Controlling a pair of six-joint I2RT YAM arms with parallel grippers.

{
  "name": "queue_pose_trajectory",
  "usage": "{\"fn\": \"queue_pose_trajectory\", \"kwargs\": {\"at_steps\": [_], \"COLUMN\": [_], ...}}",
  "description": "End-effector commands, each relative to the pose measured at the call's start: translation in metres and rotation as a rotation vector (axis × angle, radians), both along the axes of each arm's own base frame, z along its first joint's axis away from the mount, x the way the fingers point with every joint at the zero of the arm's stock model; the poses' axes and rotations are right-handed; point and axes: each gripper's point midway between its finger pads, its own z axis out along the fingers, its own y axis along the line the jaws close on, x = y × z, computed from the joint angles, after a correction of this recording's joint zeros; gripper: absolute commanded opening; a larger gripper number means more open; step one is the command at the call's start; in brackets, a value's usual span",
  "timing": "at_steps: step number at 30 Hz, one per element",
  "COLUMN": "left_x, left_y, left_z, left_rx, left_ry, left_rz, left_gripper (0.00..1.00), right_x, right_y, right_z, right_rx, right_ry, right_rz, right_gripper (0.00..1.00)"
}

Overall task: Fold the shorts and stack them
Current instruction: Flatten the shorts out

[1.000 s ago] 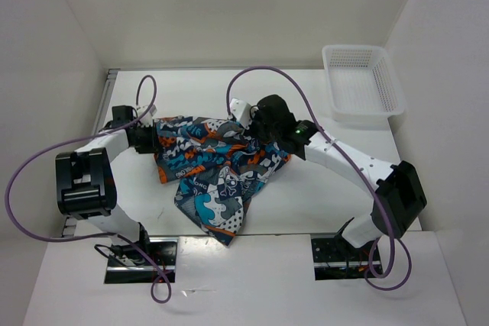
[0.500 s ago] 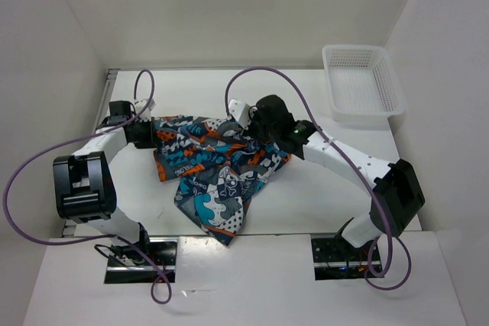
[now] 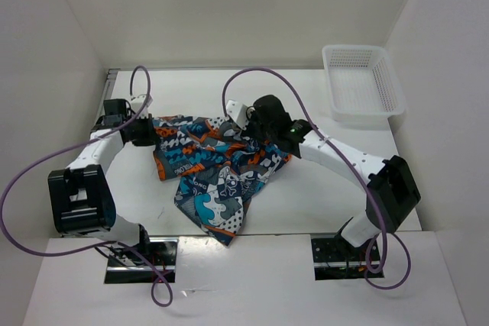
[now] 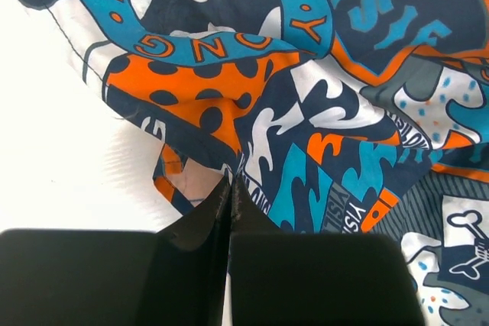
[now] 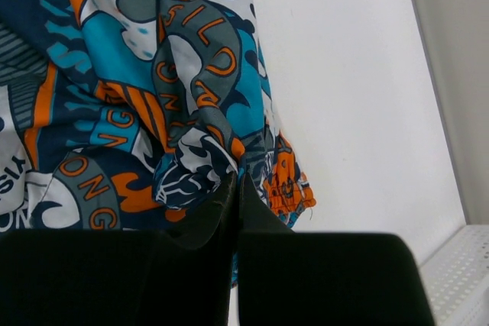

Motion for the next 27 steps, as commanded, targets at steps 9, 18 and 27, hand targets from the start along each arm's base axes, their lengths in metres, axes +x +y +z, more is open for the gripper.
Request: {"fn": "queue_pose_trajectory", "kwargs": {"at_steps": [9,18,27], "left_x": [0.082,0.042,-0.016], "left_y": [0.09,0.091,0.063], "left_z": [0.238,0.364,0.181], "left_rx": [0.144,0.231,0.062], "left_ry": [-0.548,-0.819,-0.313], "left_rz": [0.142,0.15,0.17], "left_gripper": [0.0,0.0,0.0], "right_x": [0.129,0.145,0.063], "right_y": [0.001,-0.028,-0.04], "right_z": [0.203,0.332,0.129], "right_rx": [0.351,0.552,0.103], "right_ry": [-0.374,-0.456,-0.145], "right_rz": [-0.241,-0.299,-0.13], "right_gripper": [0.0,0.0,0.0]}}
